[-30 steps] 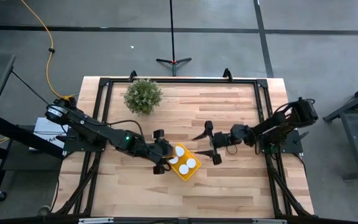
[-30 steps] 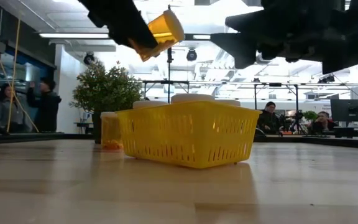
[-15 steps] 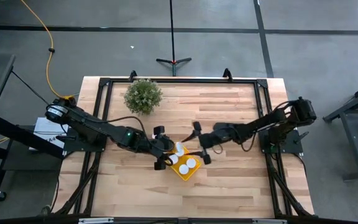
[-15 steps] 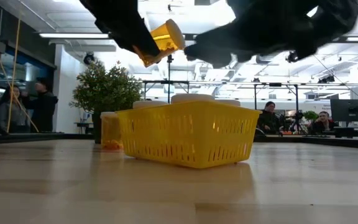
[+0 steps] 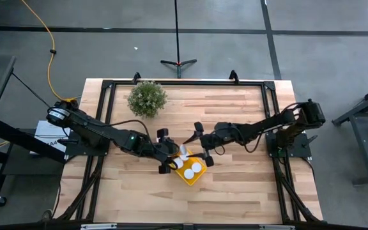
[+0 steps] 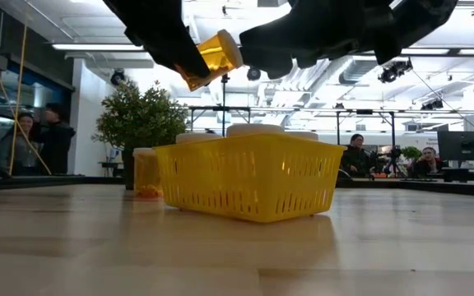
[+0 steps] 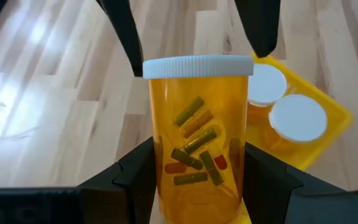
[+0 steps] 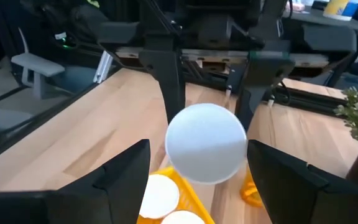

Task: Pick and place pill bottles into a basket
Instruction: Put the pill bottle into the yellow transparent bin

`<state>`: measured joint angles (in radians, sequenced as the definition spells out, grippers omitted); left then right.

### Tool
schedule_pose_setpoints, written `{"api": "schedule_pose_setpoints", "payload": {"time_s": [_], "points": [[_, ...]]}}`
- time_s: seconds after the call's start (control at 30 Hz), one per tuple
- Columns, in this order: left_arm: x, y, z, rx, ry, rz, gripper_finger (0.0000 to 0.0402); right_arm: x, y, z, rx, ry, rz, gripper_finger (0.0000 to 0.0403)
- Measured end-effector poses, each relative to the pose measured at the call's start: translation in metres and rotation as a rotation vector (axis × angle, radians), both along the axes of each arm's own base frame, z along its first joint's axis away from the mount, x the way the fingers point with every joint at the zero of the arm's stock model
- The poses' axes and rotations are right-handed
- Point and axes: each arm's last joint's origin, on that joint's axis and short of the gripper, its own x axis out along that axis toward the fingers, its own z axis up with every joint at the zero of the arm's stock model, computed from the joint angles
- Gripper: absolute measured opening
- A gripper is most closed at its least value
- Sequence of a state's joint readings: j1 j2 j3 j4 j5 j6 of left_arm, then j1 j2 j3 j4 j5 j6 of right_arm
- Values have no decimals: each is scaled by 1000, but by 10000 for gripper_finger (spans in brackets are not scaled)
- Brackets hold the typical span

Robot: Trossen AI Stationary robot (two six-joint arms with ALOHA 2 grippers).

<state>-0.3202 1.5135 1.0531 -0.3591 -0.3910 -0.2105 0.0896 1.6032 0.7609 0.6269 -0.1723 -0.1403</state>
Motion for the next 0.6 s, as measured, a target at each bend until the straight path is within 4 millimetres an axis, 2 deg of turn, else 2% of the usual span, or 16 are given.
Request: {"api": "schedule_pose_setpoints", "payload": {"time_s": [0.33, 0.6], "points": [[1, 3, 1, 52, -23, 48, 227, 1, -6, 1, -53, -25, -57, 259], [7, 19, 0, 33, -16, 66, 227, 3, -7, 4, -88, -33, -103, 259]]}}
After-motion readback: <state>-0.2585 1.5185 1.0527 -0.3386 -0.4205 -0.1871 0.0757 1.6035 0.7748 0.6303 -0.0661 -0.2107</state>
